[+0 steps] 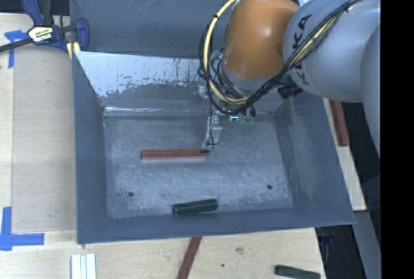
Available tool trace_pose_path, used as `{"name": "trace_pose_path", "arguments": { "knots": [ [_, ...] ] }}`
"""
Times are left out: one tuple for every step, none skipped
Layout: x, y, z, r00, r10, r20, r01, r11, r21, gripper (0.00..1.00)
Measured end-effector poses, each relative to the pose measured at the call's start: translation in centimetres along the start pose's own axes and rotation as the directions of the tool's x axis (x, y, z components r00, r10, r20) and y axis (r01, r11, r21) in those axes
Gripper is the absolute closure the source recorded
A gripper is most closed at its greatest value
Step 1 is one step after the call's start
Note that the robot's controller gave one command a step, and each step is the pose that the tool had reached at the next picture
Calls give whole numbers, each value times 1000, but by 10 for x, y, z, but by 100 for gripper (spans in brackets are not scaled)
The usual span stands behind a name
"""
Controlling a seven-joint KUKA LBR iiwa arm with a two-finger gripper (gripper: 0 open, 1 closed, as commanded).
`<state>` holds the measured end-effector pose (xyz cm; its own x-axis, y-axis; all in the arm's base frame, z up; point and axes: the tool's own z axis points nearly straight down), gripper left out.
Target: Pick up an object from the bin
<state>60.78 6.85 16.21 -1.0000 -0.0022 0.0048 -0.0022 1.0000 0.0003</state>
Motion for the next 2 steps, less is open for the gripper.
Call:
{"name": "trace_pose_path", "arguments": {
  "knots": [
    [-2,0,-5,1000,1,8,-1,1000,0,0],
    [9,5,21,995,-95,15,95,995,2,0]
  ]
}}
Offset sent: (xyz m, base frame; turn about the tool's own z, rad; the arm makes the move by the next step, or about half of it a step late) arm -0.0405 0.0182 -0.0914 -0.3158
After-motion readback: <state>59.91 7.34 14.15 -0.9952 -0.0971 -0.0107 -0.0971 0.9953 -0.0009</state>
